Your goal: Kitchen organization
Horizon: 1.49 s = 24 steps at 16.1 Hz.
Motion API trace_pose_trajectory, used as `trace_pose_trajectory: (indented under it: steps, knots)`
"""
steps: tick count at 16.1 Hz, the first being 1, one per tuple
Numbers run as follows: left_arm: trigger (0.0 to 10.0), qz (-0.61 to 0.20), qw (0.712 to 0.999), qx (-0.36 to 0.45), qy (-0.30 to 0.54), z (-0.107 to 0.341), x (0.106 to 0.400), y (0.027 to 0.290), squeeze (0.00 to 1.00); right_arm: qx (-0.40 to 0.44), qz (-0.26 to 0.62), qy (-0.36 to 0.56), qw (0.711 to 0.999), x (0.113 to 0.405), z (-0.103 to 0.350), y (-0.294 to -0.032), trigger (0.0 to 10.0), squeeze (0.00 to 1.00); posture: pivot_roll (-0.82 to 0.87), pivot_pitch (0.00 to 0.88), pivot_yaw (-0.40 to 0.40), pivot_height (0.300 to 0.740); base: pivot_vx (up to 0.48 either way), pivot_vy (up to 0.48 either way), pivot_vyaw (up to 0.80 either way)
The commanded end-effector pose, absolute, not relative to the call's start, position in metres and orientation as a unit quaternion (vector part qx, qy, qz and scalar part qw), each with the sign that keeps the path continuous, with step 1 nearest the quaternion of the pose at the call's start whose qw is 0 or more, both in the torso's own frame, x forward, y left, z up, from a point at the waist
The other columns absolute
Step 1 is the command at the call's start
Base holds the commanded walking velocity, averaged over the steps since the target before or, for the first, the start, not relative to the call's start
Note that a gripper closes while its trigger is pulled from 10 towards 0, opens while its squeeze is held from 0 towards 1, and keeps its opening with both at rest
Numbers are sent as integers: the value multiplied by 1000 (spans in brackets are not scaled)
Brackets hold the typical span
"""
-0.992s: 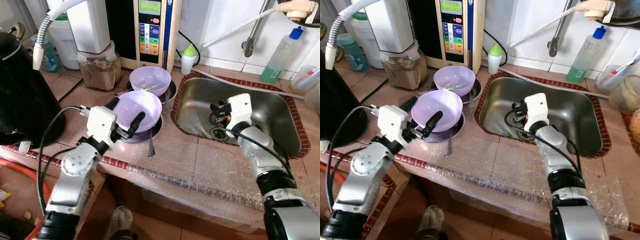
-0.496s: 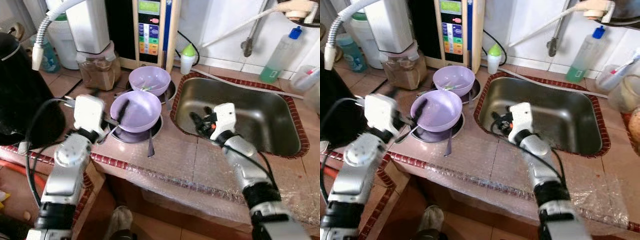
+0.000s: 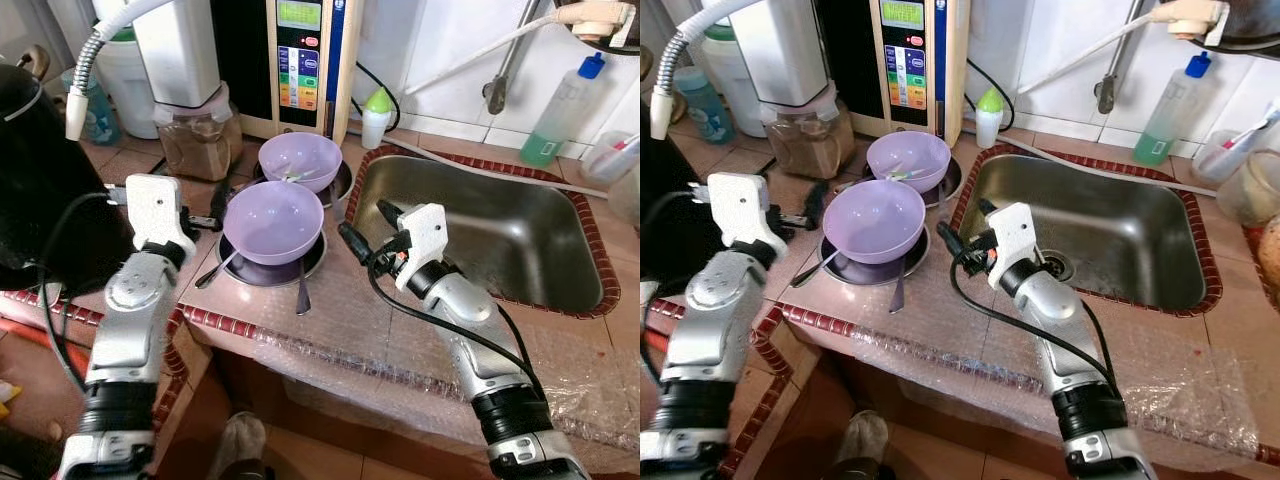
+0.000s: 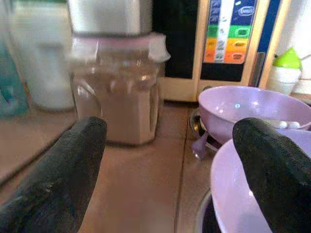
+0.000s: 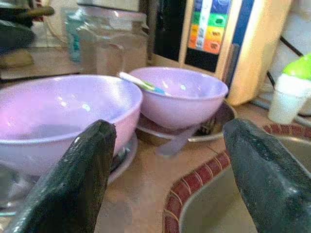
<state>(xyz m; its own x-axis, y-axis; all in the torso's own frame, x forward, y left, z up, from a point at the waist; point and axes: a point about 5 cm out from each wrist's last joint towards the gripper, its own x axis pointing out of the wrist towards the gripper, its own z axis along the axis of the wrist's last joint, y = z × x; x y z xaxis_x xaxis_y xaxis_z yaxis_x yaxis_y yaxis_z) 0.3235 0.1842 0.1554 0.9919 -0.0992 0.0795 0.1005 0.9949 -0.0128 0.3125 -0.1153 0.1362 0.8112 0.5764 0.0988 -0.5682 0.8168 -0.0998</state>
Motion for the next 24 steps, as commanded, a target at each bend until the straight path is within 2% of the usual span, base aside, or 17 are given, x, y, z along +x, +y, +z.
trace_pose_trajectory:
  steps: [1,2,4,6,7,14,24]
  knots:
    - [10000,-50,998,-13,-35,157,327,184,0,-38,313,-65,947,310,139,-112,10000,0,44,0,12,740,0,0,0]
    - [10000,-66,997,-12,-23,155,330,176,0,-37,329,-64,941,306,140,-108,10000,0,42,0,14,740,0,0,0]
    - [7255,-81,997,-14,1,150,332,169,0,-35,339,-64,938,303,142,-105,10000,0,40,0,17,740,0,0,0]
    - [392,-98,994,-25,30,142,333,162,0,-35,346,-64,935,300,144,-103,10000,0,38,0,19,740,0,0,0]
    - [0,-110,993,-23,43,139,333,157,0,-37,348,-63,935,299,144,-102,10000,0,38,0,19,740,0,0,0]
    - [0,-106,990,-43,81,131,334,158,0,-47,354,-60,932,297,144,-100,10000,0,33,0,22,740,0,0,0]
    - [0,-90,990,-55,90,133,336,164,0,-57,361,-56,929,298,141,-97,10000,0,37,0,17,740,0,0,0]
